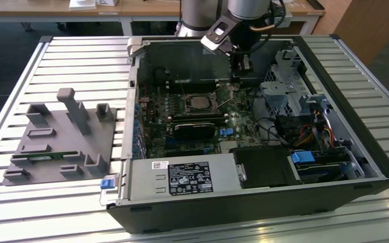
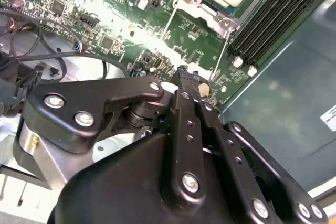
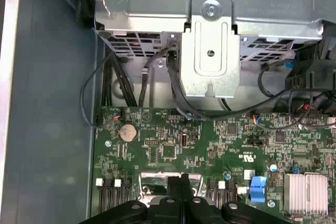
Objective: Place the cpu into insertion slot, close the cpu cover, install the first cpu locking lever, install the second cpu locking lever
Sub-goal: 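Close the cpu cover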
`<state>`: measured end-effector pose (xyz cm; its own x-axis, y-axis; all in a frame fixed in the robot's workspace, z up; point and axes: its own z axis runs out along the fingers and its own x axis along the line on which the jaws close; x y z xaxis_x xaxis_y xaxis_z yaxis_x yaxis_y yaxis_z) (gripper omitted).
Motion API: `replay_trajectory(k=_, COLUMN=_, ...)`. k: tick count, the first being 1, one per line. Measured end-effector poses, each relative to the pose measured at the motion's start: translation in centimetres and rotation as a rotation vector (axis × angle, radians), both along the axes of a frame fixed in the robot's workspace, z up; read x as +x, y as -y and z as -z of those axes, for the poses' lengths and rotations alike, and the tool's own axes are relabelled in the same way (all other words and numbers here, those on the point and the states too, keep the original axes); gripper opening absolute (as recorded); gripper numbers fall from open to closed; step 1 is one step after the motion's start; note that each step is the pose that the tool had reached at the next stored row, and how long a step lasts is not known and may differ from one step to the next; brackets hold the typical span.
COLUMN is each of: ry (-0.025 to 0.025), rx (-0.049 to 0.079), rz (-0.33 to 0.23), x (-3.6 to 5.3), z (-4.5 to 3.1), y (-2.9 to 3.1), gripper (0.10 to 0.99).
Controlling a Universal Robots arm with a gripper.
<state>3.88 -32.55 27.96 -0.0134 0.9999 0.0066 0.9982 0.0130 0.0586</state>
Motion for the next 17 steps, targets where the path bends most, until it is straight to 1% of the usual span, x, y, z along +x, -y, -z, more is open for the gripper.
replay_trajectory(k=9, ry=-0.0002, rx=0.0, rz=0.0, x=-0.15, z=0.0, y=0.0, gripper=0.106)
replay_trajectory(k=17, ry=-0.0007, rx=0.0, rz=0.0, x=0.21, z=0.05, y=-0.14, gripper=0.106)
